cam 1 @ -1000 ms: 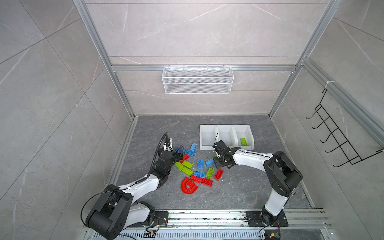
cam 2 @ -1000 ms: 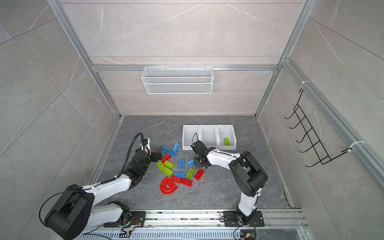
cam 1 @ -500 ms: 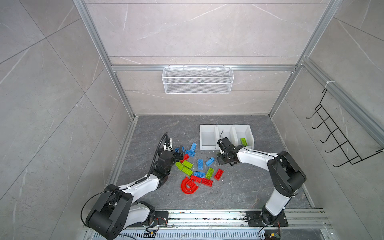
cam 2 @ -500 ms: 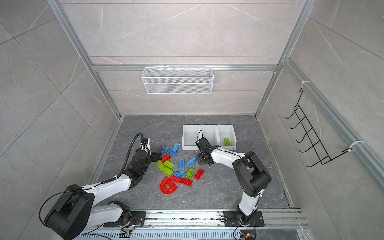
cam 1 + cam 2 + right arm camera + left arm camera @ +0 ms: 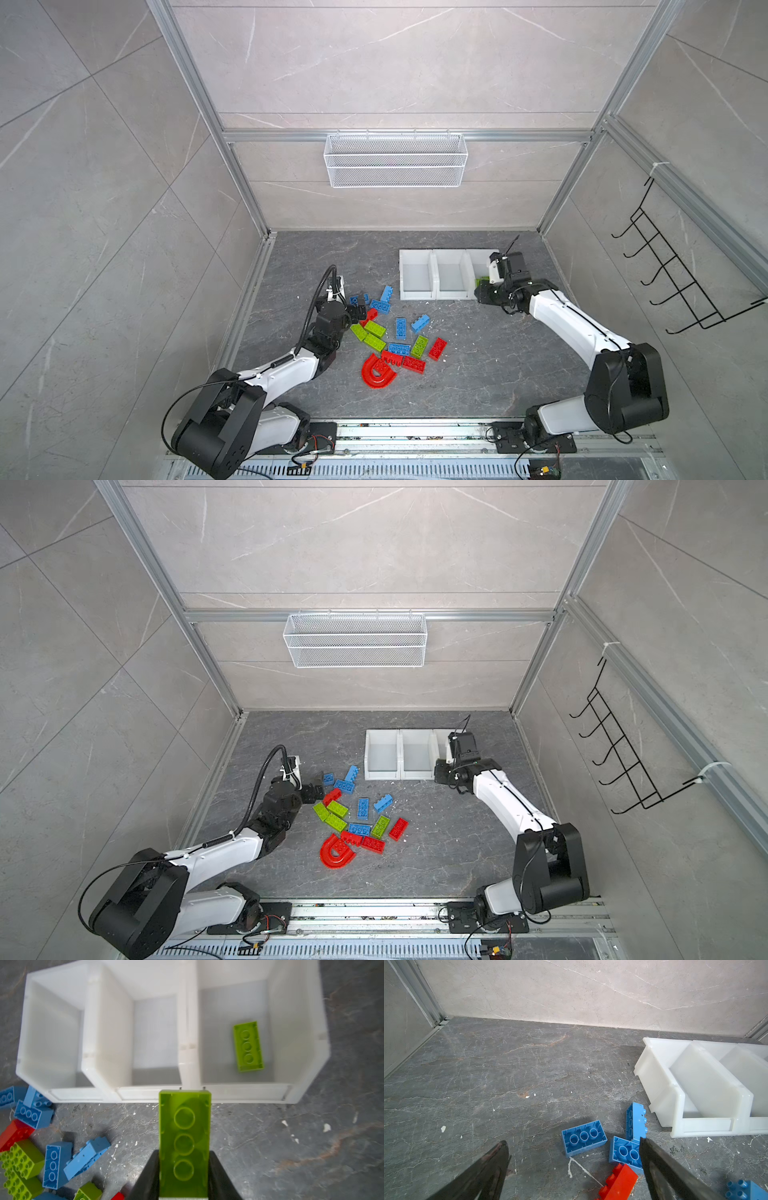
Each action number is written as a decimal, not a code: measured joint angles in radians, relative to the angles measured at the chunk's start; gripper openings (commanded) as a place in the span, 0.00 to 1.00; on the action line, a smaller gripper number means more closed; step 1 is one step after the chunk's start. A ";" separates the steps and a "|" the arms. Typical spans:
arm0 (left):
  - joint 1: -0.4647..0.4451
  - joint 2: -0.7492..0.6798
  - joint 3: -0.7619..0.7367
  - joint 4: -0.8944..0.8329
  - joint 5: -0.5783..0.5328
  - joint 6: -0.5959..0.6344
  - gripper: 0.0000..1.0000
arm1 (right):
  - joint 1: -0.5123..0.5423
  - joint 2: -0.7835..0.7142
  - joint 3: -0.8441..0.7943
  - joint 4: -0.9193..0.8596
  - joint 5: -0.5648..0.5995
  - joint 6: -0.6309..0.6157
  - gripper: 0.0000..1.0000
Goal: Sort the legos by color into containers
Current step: 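Place the second lime-green brick into the same bin compartment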
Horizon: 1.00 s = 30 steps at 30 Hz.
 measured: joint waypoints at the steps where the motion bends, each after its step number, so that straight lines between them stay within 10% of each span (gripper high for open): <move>1: 0.000 0.000 0.000 0.000 0.000 0.000 1.00 | -0.024 0.010 0.023 -0.008 -0.010 -0.002 0.28; 11: 0.000 0.000 0.000 0.000 0.005 -0.001 1.00 | -0.187 0.117 0.154 -0.027 -0.066 -0.019 0.28; 30: 0.000 0.000 0.000 0.000 0.005 -0.001 1.00 | -0.191 0.302 0.225 -0.019 -0.108 -0.027 0.26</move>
